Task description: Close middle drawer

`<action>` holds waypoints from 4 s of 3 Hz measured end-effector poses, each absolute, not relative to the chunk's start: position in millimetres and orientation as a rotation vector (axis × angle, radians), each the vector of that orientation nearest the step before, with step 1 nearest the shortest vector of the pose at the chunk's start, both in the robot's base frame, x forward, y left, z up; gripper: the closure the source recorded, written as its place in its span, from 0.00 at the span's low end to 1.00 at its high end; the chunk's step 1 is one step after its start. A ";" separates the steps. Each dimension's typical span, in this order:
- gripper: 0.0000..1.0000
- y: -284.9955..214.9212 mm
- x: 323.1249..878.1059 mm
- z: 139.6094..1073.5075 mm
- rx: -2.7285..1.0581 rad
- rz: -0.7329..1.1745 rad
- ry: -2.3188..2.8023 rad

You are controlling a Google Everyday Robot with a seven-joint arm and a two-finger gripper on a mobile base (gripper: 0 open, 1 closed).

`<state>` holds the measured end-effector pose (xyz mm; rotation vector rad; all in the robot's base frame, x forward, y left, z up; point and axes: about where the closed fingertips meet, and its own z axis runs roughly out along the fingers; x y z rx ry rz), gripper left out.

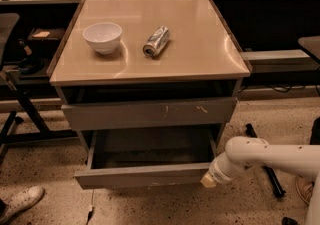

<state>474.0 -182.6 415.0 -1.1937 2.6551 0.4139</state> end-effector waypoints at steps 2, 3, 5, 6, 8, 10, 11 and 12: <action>1.00 -198.1 509.3 421.0 -1.096 0.352 2.649; 1.00 -212.3 547.6 433.9 -1.043 0.281 2.632; 1.00 -216.7 578.8 443.6 -1.027 0.240 2.612; 1.00 -209.5 604.2 443.6 -1.036 0.204 2.596; 1.00 -215.8 590.6 421.4 -0.941 0.214 2.663; 1.00 -236.5 597.6 406.6 -0.737 0.145 2.700; 1.00 -242.4 628.4 409.5 -0.665 0.127 2.676; 1.00 -242.4 628.3 409.5 -0.665 0.127 2.676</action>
Offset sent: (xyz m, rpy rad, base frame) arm 0.1333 -0.0626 0.0289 -0.0469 -0.1833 -0.2278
